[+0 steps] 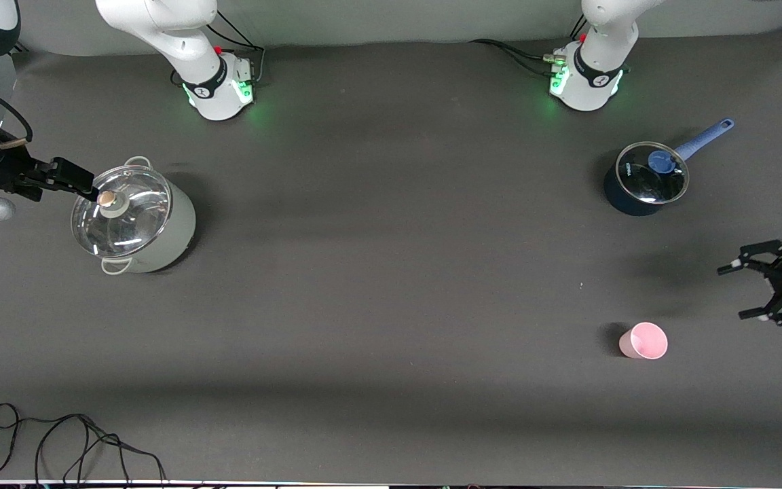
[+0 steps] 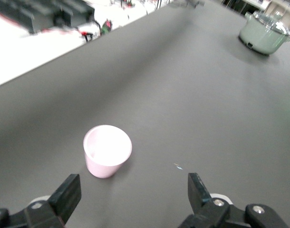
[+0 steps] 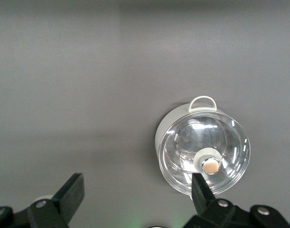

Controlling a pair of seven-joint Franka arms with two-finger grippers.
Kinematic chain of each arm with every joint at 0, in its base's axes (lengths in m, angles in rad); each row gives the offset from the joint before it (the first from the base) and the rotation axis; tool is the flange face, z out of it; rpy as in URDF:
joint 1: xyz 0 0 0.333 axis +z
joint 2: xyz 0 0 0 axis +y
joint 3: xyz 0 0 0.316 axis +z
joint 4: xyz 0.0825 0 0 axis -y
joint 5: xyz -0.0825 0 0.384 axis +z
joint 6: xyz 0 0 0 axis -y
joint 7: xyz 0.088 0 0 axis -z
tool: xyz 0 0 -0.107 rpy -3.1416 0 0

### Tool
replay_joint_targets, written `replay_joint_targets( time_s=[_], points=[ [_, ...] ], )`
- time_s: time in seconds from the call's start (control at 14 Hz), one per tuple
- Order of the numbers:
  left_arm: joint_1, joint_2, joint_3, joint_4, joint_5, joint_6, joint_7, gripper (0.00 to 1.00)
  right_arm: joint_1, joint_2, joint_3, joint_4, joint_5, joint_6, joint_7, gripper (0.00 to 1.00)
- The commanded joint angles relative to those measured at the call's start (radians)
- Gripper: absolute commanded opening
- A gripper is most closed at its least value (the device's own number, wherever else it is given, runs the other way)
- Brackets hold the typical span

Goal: Transfer pink cup from left to right arm
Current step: 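Lower the open left gripper around the pink cup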

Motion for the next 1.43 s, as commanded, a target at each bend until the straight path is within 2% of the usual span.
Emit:
replay_joint_targets(
  time_s=[0.0, 0.21, 0.43, 0.64, 1.0, 1.36],
  points=[
    [0.022, 0.127, -0.012, 0.019, -0.169, 0.019, 0.273, 1.00, -0.002, 0.003, -0.002, 0.013, 0.015, -0.009, -0.019, 1.00],
    [0.021, 0.215, -0.012, 0.016, -0.328, 0.062, 0.474, 0.99, -0.002, 0.005, -0.002, 0.013, 0.015, -0.009, -0.019, 1.00],
    [0.016, 0.290, -0.016, 0.015, -0.399, 0.068, 0.608, 0.99, -0.002, 0.005, -0.002, 0.013, 0.015, -0.010, -0.019, 1.00],
    [0.007, 0.356, -0.019, 0.010, -0.526, 0.067, 0.751, 0.99, -0.002, 0.005, -0.002, 0.013, 0.015, -0.009, -0.020, 1.00],
    [-0.033, 0.407, -0.034, 0.002, -0.637, 0.070, 0.766, 0.99, -0.002, 0.005, -0.002, 0.013, 0.015, -0.010, -0.019, 1.00],
    [-0.073, 0.405, -0.042, -0.018, -0.714, 0.099, 0.766, 0.99, -0.002, 0.005, -0.002, 0.013, 0.015, -0.009, -0.019, 1.00]
  ],
)
